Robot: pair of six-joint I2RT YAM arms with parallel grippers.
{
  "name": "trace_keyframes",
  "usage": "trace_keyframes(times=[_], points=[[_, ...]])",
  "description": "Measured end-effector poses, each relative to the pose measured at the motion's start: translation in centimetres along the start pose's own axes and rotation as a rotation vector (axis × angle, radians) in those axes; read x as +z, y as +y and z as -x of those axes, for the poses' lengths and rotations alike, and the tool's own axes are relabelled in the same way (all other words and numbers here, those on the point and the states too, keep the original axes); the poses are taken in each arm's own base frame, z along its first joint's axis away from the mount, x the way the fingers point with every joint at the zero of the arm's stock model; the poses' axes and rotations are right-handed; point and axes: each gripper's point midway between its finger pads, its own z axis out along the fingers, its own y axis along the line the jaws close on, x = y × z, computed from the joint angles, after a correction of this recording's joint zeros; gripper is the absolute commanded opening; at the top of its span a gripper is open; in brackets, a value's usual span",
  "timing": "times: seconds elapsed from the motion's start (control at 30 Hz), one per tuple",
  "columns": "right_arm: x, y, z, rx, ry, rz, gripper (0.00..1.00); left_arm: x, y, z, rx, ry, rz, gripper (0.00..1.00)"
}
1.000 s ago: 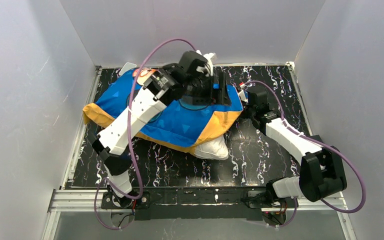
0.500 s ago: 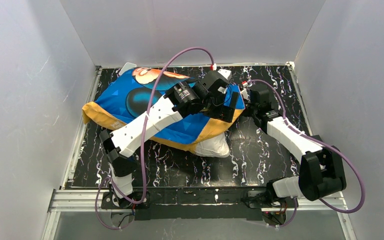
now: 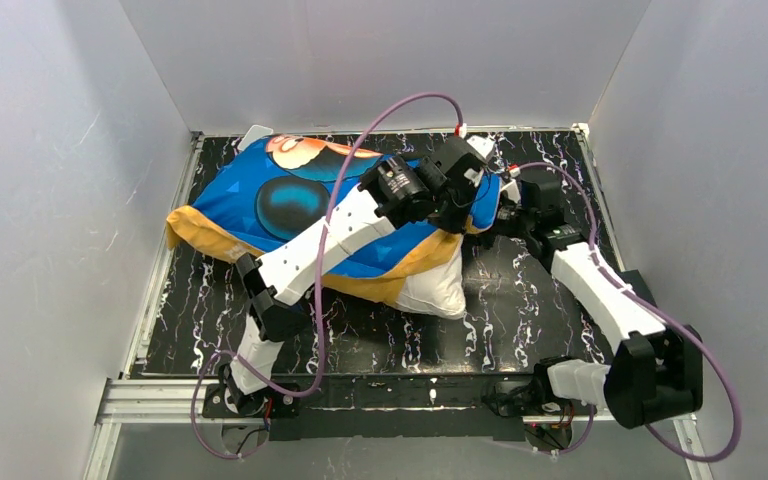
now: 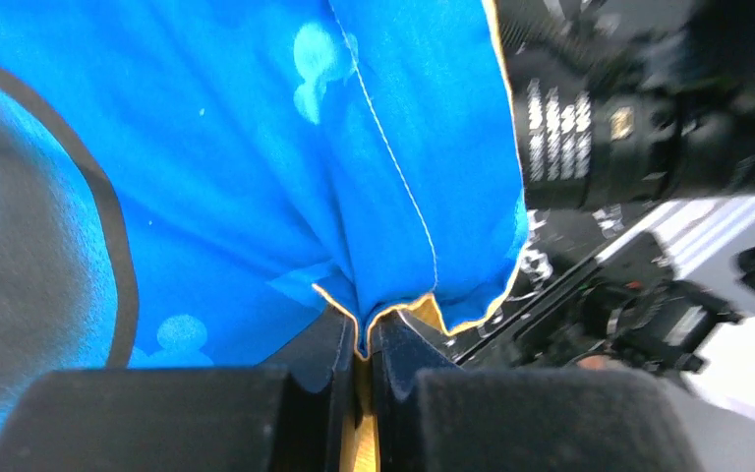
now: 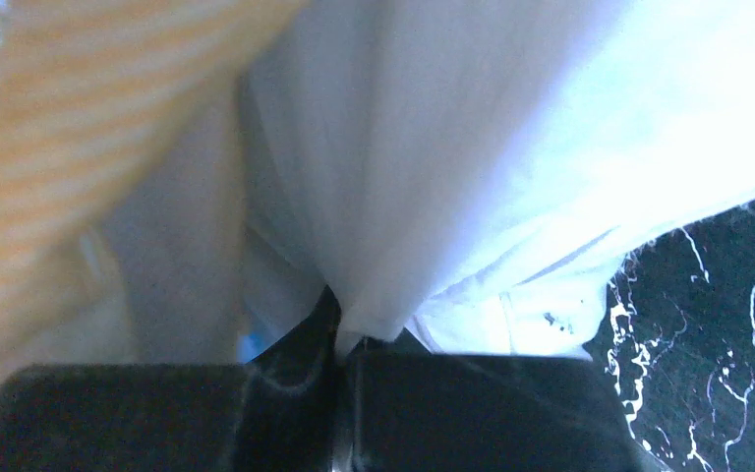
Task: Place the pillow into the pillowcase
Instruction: Stuff the pillow into the pillowcase.
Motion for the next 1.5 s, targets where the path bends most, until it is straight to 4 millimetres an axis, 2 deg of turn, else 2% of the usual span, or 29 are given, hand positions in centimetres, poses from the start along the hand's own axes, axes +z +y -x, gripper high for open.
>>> trace_keyframes(times=[0.17, 0.3, 0.4, 0.6, 0.67, 0.8, 0.87, 0.9, 1.0, 1.03, 1.1, 1.17, 1.23, 1.27, 1.33, 1.37, 1.5], points=[[-2.6, 0.4, 0.2, -0.015, -0.057, 0.000, 0.01, -2.3, -3.0, 4.0, -0.080, -0.129, -0.151, 0.00], [-3.4, -0.1, 0.3, -0.005, -0.082, -0.007, 0.01, -3.3, -6.0, 5.8, -0.158, -0.162, -0.313, 0.00], [-3.2, -0.7, 0.2, 0.016, -0.081, 0.000, 0.01, -3.7, -8.1, 7.2, -0.230, -0.179, -0.439, 0.00], [-2.2, -1.8, 0.5, 0.085, -0.107, 0.060, 0.01, -4.0, -10.8, 10.2, -0.402, -0.206, -0.605, 0.00], [-1.8, -1.5, 0.6, 0.081, -0.111, 0.076, 0.01, -3.6, -11.6, 10.8, -0.452, -0.203, -0.645, 0.00], [0.3, -1.2, 1.0, 0.067, -0.086, 0.082, 0.01, -1.9, -12.7, 11.2, -0.510, -0.183, -0.684, 0.00], [1.3, -1.3, 1.5, 0.069, -0.073, 0.074, 0.01, -1.6, -12.4, 11.4, -0.517, -0.198, -0.674, 0.00], [1.6, -1.2, 1.8, 0.065, -0.068, 0.073, 0.01, -1.7, -12.1, 11.6, -0.515, -0.210, -0.667, 0.06], [2.4, -0.5, 2.4, 0.034, -0.054, 0.068, 0.11, -2.3, -10.7, 12.1, -0.489, -0.266, -0.625, 0.34], [2.5, -0.3, 2.5, 0.023, -0.047, 0.061, 0.16, -3.0, -10.4, 12.2, -0.470, -0.284, -0.623, 0.48], [2.6, 0.4, 2.6, -0.004, -0.031, 0.043, 0.35, -5.1, -10.5, 10.9, -0.412, -0.276, -0.618, 0.75], [2.3, 1.3, 2.5, -0.039, -0.019, 0.028, 0.52, -7.9, -11.0, 8.9, -0.343, -0.264, -0.612, 0.91], [1.8, 1.8, 2.3, -0.074, -0.010, 0.005, 0.67, -10.9, -10.8, 6.9, -0.281, -0.270, -0.589, 0.98], [1.5, 1.6, 2.1, -0.086, -0.007, -0.011, 0.72, -12.4, -10.3, 6.0, -0.252, -0.278, -0.571, 0.98], [0.2, 0.9, 1.7, -0.107, -0.002, -0.065, 0.77, -14.9, -8.3, 4.9, -0.223, -0.311, -0.522, 0.98], [-0.6, 0.3, 1.5, -0.115, -0.001, -0.095, 0.80, -16.1, -6.2, 4.5, -0.219, -0.340, -0.470, 0.98], [-4.3, -3.7, 1.0, -0.103, -0.016, -0.268, 0.94, -18.6, 0.7, 3.1, -0.252, -0.406, -0.291, 0.98]])
